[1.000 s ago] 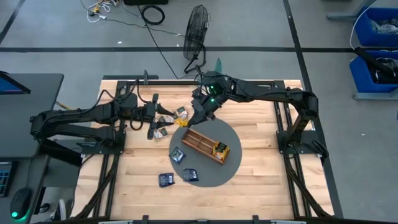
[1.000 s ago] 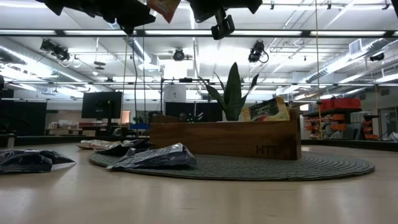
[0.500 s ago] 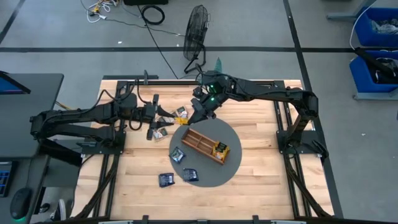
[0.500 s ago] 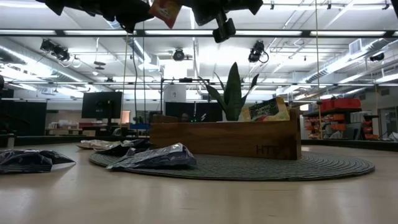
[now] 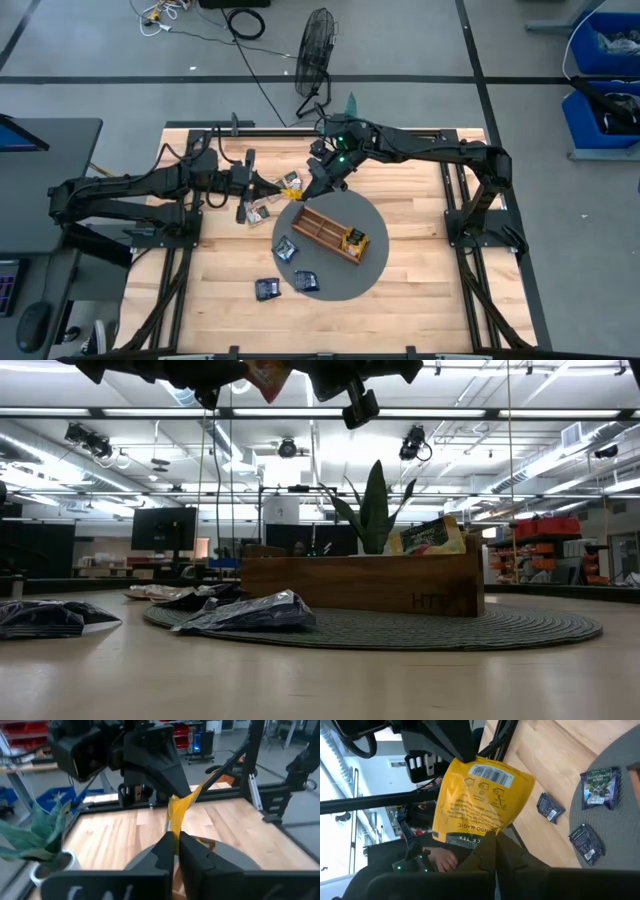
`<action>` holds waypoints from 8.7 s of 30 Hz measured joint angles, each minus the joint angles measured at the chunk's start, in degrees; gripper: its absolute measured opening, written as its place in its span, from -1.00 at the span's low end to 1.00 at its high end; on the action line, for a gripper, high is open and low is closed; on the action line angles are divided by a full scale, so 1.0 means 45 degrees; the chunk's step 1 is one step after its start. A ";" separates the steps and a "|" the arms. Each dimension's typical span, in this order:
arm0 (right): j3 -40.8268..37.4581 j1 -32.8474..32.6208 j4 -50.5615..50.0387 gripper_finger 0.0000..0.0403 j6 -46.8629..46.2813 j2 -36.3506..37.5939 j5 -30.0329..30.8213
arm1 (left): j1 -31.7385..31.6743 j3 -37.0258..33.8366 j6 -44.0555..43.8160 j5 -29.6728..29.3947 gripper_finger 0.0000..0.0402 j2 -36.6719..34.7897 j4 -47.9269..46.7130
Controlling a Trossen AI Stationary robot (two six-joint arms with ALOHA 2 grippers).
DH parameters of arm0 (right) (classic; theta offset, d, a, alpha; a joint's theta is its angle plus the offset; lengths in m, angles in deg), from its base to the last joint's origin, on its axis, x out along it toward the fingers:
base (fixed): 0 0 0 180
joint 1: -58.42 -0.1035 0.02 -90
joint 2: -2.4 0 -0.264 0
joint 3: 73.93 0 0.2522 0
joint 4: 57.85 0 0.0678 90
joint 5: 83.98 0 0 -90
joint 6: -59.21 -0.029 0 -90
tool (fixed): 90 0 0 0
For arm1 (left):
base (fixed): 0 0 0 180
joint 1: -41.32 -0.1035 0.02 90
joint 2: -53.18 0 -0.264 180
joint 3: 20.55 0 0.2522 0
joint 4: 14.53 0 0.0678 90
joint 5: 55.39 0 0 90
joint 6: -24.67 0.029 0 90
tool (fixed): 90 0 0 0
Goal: Pick & Place Tea
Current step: Put the yellow tea bag into the right section of the wooden organizer, then put the violet tea bag into the middle section of the wooden organizer
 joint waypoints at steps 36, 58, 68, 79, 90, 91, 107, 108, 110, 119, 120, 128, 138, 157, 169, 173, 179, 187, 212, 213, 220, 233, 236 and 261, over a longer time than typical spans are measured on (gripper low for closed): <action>0.0015 -0.1579 -0.0366 -0.17 0.8716 0.1452 0.6113 | -0.0093 -0.0010 -0.7940 0.1505 -1.00 0.0000 -0.0708; 0.0015 -0.2191 -0.0801 -0.35 0.8672 0.1452 0.7196 | -0.0093 -0.0010 -0.8931 0.1540 -1.00 0.0000 0.0578; 0.0010 -0.2195 -0.0697 -0.94 0.8607 0.1452 0.6798 | -0.0093 -0.0010 -0.8838 0.1541 -0.99 0.0000 0.0480; -0.0004 -0.2191 -0.1345 -0.99 0.7365 0.1790 0.6800 | -0.0093 0.0015 -0.8554 0.1021 -0.91 -0.0003 0.0500; -0.0005 -0.2727 -0.5684 -1.00 0.5965 0.2880 0.8249 | -0.0093 0.0010 -0.6691 -0.0561 -0.47 -0.0005 0.0616; -0.0005 -0.2859 -0.6130 -1.00 0.5740 0.2867 0.8313 | -0.0093 0.0010 -0.6561 -0.0687 -0.43 -0.0005 0.0693; -0.0198 -0.5200 -0.8447 -1.00 0.4199 0.2376 1.0635 | -0.0093 0.0000 -0.5788 -0.0781 -0.21 -0.0005 0.1761; -0.0296 -0.5341 -0.8621 -1.00 0.4268 0.2294 1.0630 | -0.0093 0.0000 -0.5788 -0.0781 -0.21 -0.0005 0.1751; -0.0443 -0.5633 -0.8646 -1.00 0.4280 0.2068 1.0637 | -0.0093 0.0000 -0.5793 -0.0781 -0.21 -0.0005 0.1743; -0.0549 -0.6203 -0.8728 -1.00 0.5211 0.0644 1.0887 | -0.0093 0.0000 -0.5939 -0.0771 -0.21 -0.0010 0.1781; -0.0554 -0.6203 -0.8750 -1.00 0.5328 0.0477 1.0885 | -0.0093 0.0000 -0.5939 -0.0771 -0.21 -0.0010 0.1786; -0.0554 -0.6203 -0.9260 -1.00 0.6041 -0.0542 1.0894 | -0.0093 0.0000 -0.5946 -0.0769 -0.21 -0.0015 0.1783; -0.0554 -0.6433 -0.9421 -1.00 0.6323 -0.0738 1.1083 | -0.0093 0.0000 -0.6279 -0.0762 -0.21 -0.0019 0.1767; -0.2819 -0.6815 -0.7323 -1.00 0.5628 -0.0733 1.0756 | -0.0093 0.0000 -0.6278 -0.0766 -0.21 -0.0019 0.1762; -0.3161 -0.6777 -0.7001 -0.92 0.5263 -0.0730 1.0717 | -0.0093 0.0000 -0.6279 -0.0766 -0.21 -0.0019 0.1757; -0.2949 -0.6781 -0.7011 -0.78 0.5264 -0.0732 1.0717 | -0.0093 0.0000 -0.6279 -0.0766 -0.21 -0.0019 0.1757; -0.2420 -0.6769 -0.7346 -0.51 0.5246 -0.0729 1.0729 | -0.0088 0.0000 -0.6279 -0.0766 -0.21 -0.0019 0.1744; -0.1350 -0.6688 -0.6745 -0.20 0.5268 -0.0729 1.0762 | -0.0088 -0.0005 -0.6279 -0.0766 -0.21 -0.0019 0.1330; -0.1253 -0.7746 -0.0361 -0.16 0.6579 -0.2891 1.0177 | -0.0079 -0.0010 -0.6356 0.0487 -0.21 -0.0019 0.0398; -0.1253 -0.7828 -0.0367 -0.16 0.6405 -0.3056 1.0182 | -0.0079 -0.0010 -0.6360 0.0487 -0.21 -0.0019 0.0401; -0.1253 -0.8043 -0.0309 -0.16 0.4765 -0.3843 1.0334 | -0.0079 -0.0010 -0.6368 0.0492 -0.21 -0.0019 0.0222; -0.1258 -0.8004 -0.0353 -0.16 0.4259 -0.4760 1.0870 | -0.0079 -0.0010 -0.6381 0.0487 -0.21 -0.0019 0.0031; -0.1258 -0.7948 -0.0282 -0.16 0.4264 -0.4750 1.1246 | -0.0079 -0.0010 -0.6378 0.0482 -0.21 -0.0019 -0.0008; -0.1258 -0.7627 -0.0102 -0.65 0.4599 -0.4955 1.0581 | -0.0084 -0.0010 -0.6626 0.0479 -0.21 -0.0010 -0.0220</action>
